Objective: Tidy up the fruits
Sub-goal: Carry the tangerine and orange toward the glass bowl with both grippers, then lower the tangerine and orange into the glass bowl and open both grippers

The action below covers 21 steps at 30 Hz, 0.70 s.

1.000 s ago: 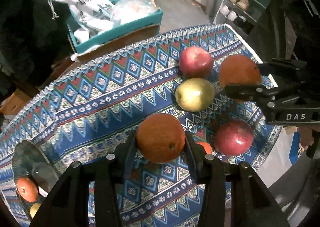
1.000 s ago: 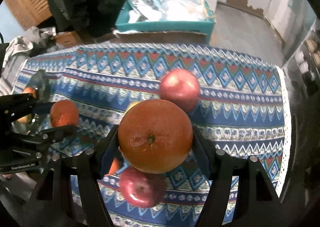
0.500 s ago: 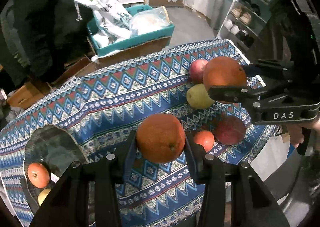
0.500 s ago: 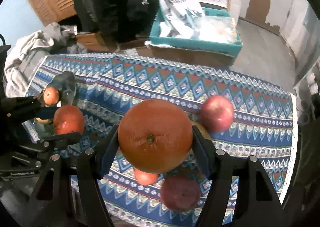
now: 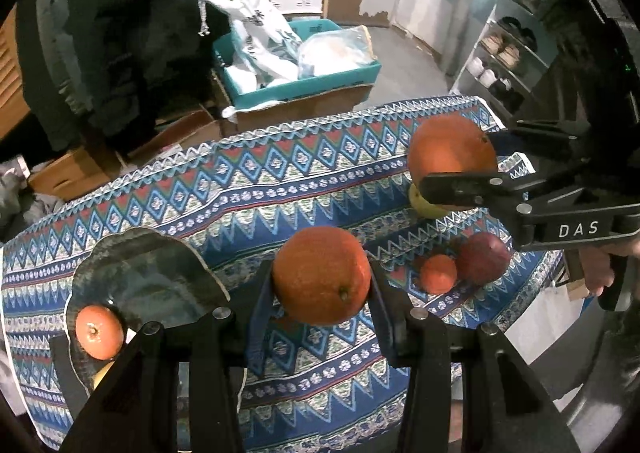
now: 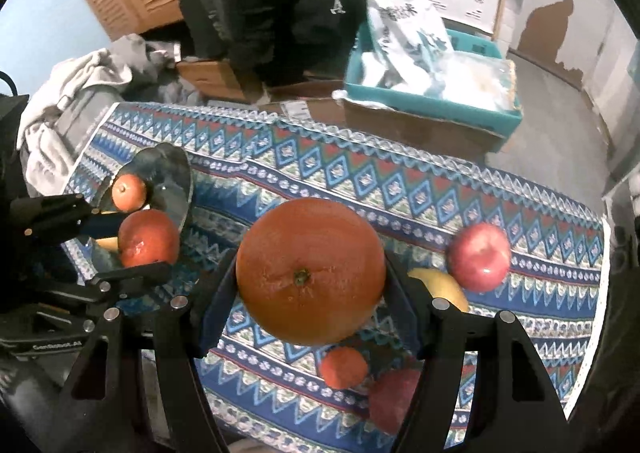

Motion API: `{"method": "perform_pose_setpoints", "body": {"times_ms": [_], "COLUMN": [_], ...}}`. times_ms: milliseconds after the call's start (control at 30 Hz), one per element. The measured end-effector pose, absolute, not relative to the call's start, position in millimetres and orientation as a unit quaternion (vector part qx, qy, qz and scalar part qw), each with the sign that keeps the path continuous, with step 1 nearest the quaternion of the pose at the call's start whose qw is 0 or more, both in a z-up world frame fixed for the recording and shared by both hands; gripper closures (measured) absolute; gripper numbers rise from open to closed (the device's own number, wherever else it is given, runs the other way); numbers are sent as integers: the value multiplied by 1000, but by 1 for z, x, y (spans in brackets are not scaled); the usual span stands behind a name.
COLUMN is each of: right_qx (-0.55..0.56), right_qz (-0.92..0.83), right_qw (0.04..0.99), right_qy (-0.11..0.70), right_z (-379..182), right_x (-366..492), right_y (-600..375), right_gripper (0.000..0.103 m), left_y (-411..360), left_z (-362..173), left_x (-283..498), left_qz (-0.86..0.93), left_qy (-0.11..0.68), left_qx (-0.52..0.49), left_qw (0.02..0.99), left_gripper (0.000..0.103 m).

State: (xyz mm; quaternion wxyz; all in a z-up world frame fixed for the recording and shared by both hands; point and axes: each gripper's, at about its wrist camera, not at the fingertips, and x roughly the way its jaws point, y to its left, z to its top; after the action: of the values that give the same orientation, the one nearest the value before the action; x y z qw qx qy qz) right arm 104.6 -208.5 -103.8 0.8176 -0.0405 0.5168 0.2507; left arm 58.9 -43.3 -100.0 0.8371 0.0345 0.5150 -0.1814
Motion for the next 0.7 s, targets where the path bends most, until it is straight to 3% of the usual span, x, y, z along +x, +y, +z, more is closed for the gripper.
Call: {"method": "perform_pose_setpoints", "body": {"times_ms": [700], "right_qx": [-69], "right_qz": [321], "right_qw": [793], "right_qy": [513], "right_z": [-95], "right_x": [117], "right_y": [-105], "right_gripper": [34], "left_y": [51], "left_z": [-107], "left_x": [51], "left_qz": [-121], "left_qy": [517], "left_qx": [-19], "left_qw": [847], "left_gripper": [57]}}
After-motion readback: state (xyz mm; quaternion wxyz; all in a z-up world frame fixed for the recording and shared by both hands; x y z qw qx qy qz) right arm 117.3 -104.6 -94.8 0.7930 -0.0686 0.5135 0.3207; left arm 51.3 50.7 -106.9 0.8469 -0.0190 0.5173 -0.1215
